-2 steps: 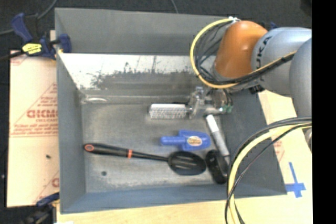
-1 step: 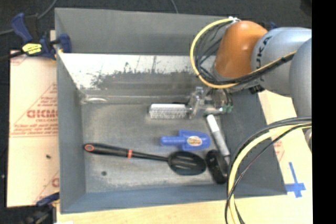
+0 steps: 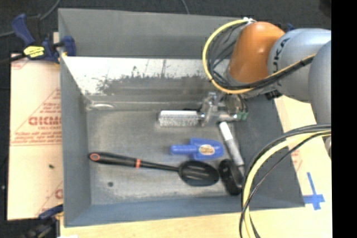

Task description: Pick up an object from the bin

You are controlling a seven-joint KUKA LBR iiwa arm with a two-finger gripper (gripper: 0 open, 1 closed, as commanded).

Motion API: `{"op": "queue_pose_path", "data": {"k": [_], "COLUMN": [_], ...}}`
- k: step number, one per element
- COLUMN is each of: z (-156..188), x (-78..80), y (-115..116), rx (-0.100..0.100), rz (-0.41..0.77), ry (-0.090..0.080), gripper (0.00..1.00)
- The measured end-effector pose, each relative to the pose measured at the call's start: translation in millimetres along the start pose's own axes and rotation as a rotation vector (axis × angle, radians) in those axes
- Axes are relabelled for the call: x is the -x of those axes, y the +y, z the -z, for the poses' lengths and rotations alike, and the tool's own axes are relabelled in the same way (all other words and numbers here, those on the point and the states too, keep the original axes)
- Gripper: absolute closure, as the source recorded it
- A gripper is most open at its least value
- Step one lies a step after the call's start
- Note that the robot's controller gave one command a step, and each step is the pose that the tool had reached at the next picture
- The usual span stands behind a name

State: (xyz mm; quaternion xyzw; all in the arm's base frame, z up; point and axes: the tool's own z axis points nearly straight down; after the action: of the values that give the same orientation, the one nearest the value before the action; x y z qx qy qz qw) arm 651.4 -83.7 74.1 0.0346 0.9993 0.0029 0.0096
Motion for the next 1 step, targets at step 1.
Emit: {"op": "queue_pose_path", "data": {"k": [1], "z": [26.7], "x": [-1.9], "y": [-0.1], "rx": [0.0], "rz": [0.0], "ry": [0.008], "gripper": [1.0]}}
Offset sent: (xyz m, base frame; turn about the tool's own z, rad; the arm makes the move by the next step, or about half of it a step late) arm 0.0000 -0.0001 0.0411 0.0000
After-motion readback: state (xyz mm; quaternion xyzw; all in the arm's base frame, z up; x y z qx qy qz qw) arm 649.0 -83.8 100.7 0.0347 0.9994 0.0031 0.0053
